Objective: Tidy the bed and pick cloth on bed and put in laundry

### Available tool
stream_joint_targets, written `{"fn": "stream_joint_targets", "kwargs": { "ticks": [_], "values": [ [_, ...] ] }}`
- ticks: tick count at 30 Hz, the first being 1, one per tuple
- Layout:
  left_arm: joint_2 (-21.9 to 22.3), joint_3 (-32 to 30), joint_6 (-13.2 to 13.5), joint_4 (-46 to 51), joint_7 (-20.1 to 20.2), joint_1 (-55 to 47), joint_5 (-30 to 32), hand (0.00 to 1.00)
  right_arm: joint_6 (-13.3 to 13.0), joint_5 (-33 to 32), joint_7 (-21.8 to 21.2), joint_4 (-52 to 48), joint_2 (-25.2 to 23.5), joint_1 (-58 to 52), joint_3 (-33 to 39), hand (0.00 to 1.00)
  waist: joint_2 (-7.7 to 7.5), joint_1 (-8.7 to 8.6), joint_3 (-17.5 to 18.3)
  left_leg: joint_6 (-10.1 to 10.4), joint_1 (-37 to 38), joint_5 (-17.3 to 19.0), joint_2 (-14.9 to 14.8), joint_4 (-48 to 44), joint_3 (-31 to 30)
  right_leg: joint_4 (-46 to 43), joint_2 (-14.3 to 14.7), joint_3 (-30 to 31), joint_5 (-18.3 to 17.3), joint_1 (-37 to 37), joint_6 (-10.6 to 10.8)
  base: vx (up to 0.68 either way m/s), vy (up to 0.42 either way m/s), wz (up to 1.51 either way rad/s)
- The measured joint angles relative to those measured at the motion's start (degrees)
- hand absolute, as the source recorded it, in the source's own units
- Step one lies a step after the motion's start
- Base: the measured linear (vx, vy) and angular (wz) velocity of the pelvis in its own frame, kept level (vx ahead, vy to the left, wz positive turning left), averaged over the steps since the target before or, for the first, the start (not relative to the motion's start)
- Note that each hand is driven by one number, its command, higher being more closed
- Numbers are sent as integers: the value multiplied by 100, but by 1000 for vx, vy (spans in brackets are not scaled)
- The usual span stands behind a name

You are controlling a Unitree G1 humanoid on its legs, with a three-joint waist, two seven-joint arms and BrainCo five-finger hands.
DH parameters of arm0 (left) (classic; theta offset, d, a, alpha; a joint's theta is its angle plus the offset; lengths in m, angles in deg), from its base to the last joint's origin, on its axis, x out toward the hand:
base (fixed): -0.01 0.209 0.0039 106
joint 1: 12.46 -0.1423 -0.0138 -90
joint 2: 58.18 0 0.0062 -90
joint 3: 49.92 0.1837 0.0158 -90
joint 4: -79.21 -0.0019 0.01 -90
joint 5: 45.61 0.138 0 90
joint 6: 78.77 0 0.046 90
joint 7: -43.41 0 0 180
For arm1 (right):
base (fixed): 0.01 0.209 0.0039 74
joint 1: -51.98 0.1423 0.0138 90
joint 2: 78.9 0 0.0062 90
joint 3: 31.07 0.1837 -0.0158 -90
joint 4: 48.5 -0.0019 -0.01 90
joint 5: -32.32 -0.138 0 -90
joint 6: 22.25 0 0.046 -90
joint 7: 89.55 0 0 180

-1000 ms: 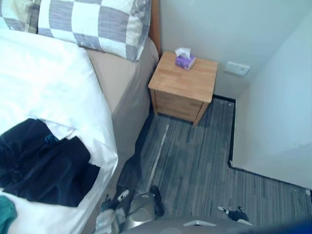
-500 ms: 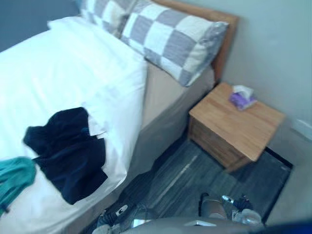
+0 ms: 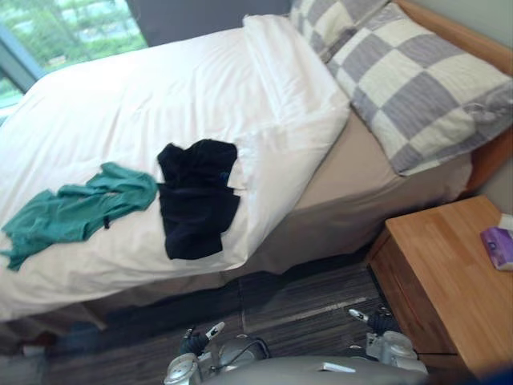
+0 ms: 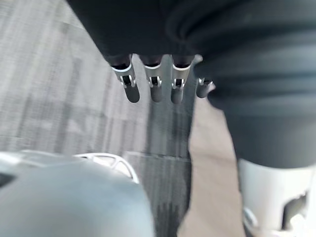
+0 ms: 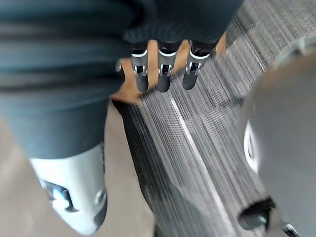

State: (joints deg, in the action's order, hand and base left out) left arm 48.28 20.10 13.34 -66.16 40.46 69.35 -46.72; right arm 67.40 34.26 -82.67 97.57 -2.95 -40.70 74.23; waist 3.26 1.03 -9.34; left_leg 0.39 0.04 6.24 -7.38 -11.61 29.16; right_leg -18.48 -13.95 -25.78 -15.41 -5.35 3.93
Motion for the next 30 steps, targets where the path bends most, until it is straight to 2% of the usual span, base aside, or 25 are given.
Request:
{"fn": "stream_joint_targets", "kwargs": {
  "ticks": [2,6,11,14,16,18,19,22,30],
  "values": [
    [-54,225,-10,-27,-173,-95,57,0,76,58,9,83,23,-88,126,0,6,-32,33,-12,332,-358,287,711,-140,196,5,-11,82,-174,35,-2,27,15],
    [-176,443,-53,-235,-245,-96,59,0,125,101,31,205,34,-51,328,0,11,-152,129,16,706,-957,465,1745,-441,399,165,-182,181,-329,35,-10,-32,37],
    [-313,694,-69,-354,-236,-117,70,0,201,172,37,383,109,-19,401,0,-40,-145,111,75,662,-1020,477,1764,-825,569,263,-164,172,-578,33,-28,-40,40],
    [-456,869,-130,-456,-232,-134,121,0,205,171,27,386,118,68,337,0,-143,-163,92,58,565,-967,543,1765,-748,133,57,-6,-71,-231,53,-17,28,-13],
    [-572,989,-159,-470,-231,-136,236,0,202,170,12,371,118,84,178,0,-277,-181,22,49,522,-944,575,1765,-694,-249,-6,297,-150,15,45,7,-14,-25],
    [-642,1057,-148,-465,-230,-108,243,0,198,169,12,367,92,163,77,0,-378,-193,-41,50,507,-946,572,1763,-694,-246,97,744,-119,98,-7,12,1,-4],
    [-651,1045,-147,-465,-231,-106,263,0,195,169,12,390,77,157,-33,0,-424,-203,-79,61,508,-951,537,1765,-720,-179,235,1080,-54,96,-117,16,28,7],
    [-716,952,-145,-469,-235,-101,299,0,181,156,13,404,30,155,-229,0,-573,-186,-95,92,467,-969,464,1766,-797,5,426,1556,31,50,-253,23,-12,12],
    [-643,804,-121,-499,-240,-53,521,0,49,-77,59,324,12,53,-541,0,-578,-174,-60,178,494,-957,437,1769,-989,413,525,1577,66,-324,-240,20,-35,13]
  ]
}}
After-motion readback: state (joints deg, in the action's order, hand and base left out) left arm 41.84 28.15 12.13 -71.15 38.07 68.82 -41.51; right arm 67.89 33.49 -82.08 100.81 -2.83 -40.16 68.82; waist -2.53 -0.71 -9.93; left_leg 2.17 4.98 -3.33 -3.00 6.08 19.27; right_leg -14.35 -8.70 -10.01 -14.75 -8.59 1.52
